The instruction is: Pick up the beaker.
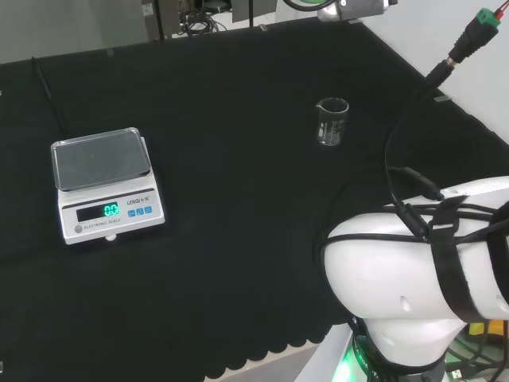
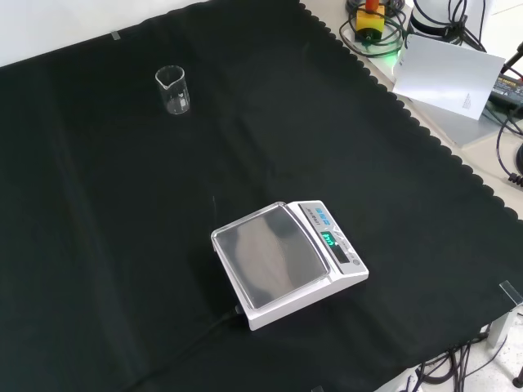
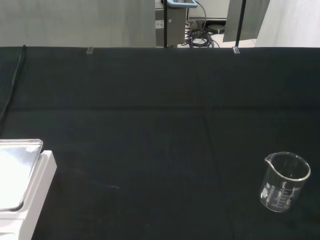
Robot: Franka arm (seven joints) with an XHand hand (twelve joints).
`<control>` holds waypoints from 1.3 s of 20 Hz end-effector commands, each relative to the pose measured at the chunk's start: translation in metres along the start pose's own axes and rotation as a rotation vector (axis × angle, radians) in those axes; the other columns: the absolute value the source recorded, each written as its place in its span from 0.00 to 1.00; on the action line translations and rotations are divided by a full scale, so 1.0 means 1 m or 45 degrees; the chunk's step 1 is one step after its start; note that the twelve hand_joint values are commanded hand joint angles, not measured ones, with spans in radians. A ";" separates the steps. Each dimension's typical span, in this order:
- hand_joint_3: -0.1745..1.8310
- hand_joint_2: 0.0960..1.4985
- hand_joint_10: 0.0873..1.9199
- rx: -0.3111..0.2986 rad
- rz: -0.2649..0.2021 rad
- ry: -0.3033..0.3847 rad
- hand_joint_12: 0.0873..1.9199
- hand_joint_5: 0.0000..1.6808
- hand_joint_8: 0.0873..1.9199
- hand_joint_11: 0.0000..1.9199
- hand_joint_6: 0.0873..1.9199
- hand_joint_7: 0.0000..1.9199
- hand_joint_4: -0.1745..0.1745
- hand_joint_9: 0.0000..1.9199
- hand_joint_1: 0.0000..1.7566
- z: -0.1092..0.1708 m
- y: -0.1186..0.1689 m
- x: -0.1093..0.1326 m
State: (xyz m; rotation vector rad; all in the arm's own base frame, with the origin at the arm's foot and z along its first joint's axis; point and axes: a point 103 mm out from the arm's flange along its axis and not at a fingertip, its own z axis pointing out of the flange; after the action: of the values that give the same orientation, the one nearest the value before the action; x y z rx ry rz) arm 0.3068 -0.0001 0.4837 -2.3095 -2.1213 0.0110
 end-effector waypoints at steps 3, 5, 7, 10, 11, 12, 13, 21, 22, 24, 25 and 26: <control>0.27 0.40 0.39 -0.013 0.000 -0.012 0.78 0.14 0.37 0.01 0.00 0.10 0.45 0.17 0.35 0.002 0.000 0.001; 0.27 0.40 0.39 -0.013 0.001 -0.014 0.79 0.14 0.37 0.00 0.00 0.10 0.45 0.17 0.35 0.002 0.001 0.001; 0.27 0.41 0.39 -0.015 0.001 -0.013 0.79 0.14 0.37 0.00 0.00 0.10 0.45 0.17 0.35 0.003 0.001 0.001; 0.26 0.41 0.40 -0.006 0.008 -0.014 0.79 0.14 0.37 0.00 0.00 0.10 0.45 0.16 0.35 0.004 0.004 0.000; 0.26 0.41 0.40 0.000 0.015 -0.017 0.79 0.14 0.37 0.00 0.00 0.10 0.45 0.16 0.35 0.006 0.007 -0.002; 0.26 0.41 0.40 0.008 0.023 -0.013 0.79 0.14 0.37 0.00 0.00 0.10 0.45 0.16 0.35 0.010 0.011 -0.005; 0.26 0.41 0.40 0.017 0.034 -0.010 0.79 0.14 0.37 0.00 0.00 0.10 0.45 0.16 0.35 0.014 0.015 -0.008; 0.26 0.41 0.40 0.091 0.124 -0.002 0.75 0.14 0.37 0.00 0.00 0.09 0.45 0.14 0.36 0.055 0.069 -0.040; 0.26 0.41 0.40 0.106 0.133 0.003 0.75 0.14 0.37 0.00 0.00 0.09 0.45 0.14 0.36 0.062 0.077 -0.045; 0.26 0.41 0.40 0.132 0.147 0.006 0.74 0.14 0.36 0.00 0.00 0.08 0.45 0.13 0.36 0.074 0.092 -0.055; 0.26 0.41 0.40 0.147 0.154 0.012 0.74 0.13 0.36 0.00 0.00 0.07 0.45 0.13 0.36 0.081 0.099 -0.060; 0.25 0.41 0.40 0.158 0.161 0.017 0.73 0.13 0.36 0.00 0.00 0.06 0.45 0.12 0.37 0.087 0.106 -0.066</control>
State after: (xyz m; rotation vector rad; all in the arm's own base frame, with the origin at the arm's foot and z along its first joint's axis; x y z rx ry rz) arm 0.3431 -0.0226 0.4667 -2.3566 -2.0632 0.0164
